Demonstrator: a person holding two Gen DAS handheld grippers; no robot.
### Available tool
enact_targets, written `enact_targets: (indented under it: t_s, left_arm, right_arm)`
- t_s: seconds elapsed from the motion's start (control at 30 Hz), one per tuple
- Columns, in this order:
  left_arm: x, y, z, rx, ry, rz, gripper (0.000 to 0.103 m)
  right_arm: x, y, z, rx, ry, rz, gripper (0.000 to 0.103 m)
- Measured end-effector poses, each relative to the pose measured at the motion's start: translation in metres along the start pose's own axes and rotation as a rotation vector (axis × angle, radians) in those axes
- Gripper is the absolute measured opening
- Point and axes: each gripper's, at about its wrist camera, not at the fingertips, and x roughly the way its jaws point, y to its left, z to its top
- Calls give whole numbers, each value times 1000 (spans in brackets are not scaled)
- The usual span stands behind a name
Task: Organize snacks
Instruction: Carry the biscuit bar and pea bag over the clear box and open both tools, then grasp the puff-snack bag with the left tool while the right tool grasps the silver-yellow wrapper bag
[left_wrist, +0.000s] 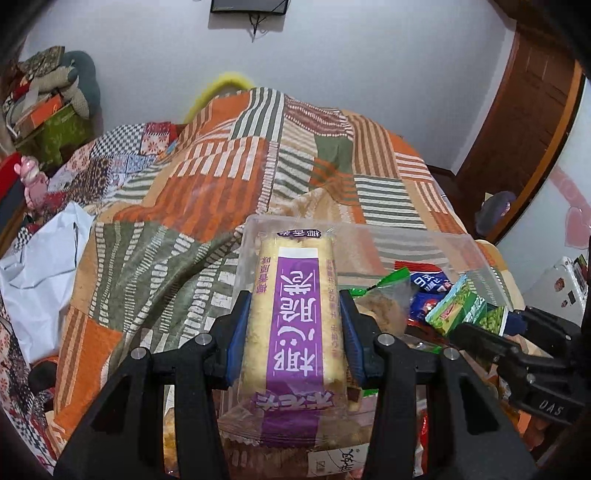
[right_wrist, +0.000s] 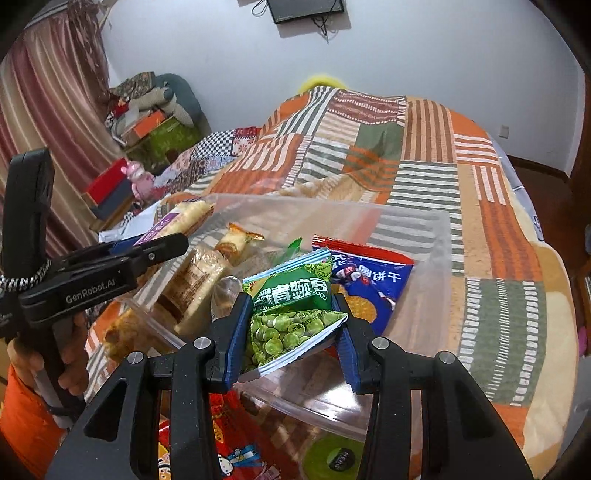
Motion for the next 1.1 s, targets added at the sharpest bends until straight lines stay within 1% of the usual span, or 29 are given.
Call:
enact_targets:
  t_s: [0.17, 0.27, 0.37, 0.47, 0.67, 0.73, 0.8, 0.97, 1.1]
  left_arm:
    - [4, 2, -4, -9, 25, -16, 45]
    - [-1, -1, -7, 24, 13, -12, 46]
    - [-10, -6, -9, 59, -2, 6, 47]
    - [-21, -6, -11, 66, -10, 0, 48]
    - [-47, 2, -18, 45, -28, -14, 52]
    - [-58, 5, -21, 52, -43, -2, 55]
    - [-67, 8, -25, 63, -58, 14, 61]
    - [-80, 19, -33, 69, -58, 57, 62]
    - [-91, 31, -42, 56, -59, 74, 67]
  right_arm:
    - [7, -1, -1, 8, 23, -14, 41]
    - [7, 0, 0, 2, 29, -11, 42]
    - [2, 3, -1, -12, 24, -29, 46]
    - [-8, 6, -2, -25, 1, -43, 51]
    - [-37, 9, -5, -42, -44, -62, 55]
    - [-49, 10, -7, -42, -69, -68, 59]
    - [-60, 9, -9, -36, -93, -71, 67]
    - [-84, 3, -20, -12, -128, -90, 71]
    - [-95, -5, -29, 11, -140, -118, 74]
